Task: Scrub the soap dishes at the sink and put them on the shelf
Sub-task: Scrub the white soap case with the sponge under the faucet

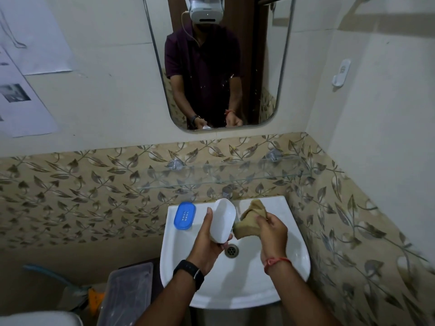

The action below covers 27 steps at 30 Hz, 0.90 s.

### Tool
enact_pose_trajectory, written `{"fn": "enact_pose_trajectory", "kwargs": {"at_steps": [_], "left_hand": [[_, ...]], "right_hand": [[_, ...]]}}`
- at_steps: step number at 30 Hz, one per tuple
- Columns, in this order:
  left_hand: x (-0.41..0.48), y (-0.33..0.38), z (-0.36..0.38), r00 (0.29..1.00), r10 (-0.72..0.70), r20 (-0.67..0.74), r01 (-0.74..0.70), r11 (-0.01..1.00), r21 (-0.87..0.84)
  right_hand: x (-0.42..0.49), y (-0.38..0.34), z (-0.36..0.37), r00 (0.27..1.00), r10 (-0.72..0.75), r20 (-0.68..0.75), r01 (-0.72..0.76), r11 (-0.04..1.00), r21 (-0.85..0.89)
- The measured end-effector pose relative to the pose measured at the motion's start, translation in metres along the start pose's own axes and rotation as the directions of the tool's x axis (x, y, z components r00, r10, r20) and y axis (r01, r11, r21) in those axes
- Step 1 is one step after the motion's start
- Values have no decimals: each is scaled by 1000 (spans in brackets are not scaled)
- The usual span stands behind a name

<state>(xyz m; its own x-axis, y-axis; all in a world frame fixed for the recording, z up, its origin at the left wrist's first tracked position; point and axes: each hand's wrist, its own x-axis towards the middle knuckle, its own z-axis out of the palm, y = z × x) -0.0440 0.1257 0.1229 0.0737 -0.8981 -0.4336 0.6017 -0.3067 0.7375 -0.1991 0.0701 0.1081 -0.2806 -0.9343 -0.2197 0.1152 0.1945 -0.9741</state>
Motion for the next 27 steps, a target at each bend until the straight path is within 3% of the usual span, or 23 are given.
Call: {"fn": "enact_pose_trajectory", "kwargs": {"at_steps": [3,8,12,18,22,24,27], "left_hand": [[1,0,1,998,59,-2,-59,996,62],[-2,-7,19,990,127,60,-136,977,162],[-5,-16,33,989,130,64,-139,977,160],[-6,-12,35,989,144,36,-147,984,104],[-1,-2,37,984,171,42,-175,978,112],[-1,-3,39,982,179,61,-186,973,138],[-1,-8,43,976,197,96,-212,960,184]], "right_hand": [[-9,-13,-2,989,20,149,-50,979,199],[-22,-34,23,953,43,301,-91,985,150],[-34,-27,31,905,-47,423,98,990,-101],[-29,-34,22,856,-132,499,278,933,-229],[-36,-35,24,852,-271,447,443,829,-341],[-37,-35,31,901,-286,326,393,856,-335],[-28,-43,41,978,-174,114,195,956,-221]]}}
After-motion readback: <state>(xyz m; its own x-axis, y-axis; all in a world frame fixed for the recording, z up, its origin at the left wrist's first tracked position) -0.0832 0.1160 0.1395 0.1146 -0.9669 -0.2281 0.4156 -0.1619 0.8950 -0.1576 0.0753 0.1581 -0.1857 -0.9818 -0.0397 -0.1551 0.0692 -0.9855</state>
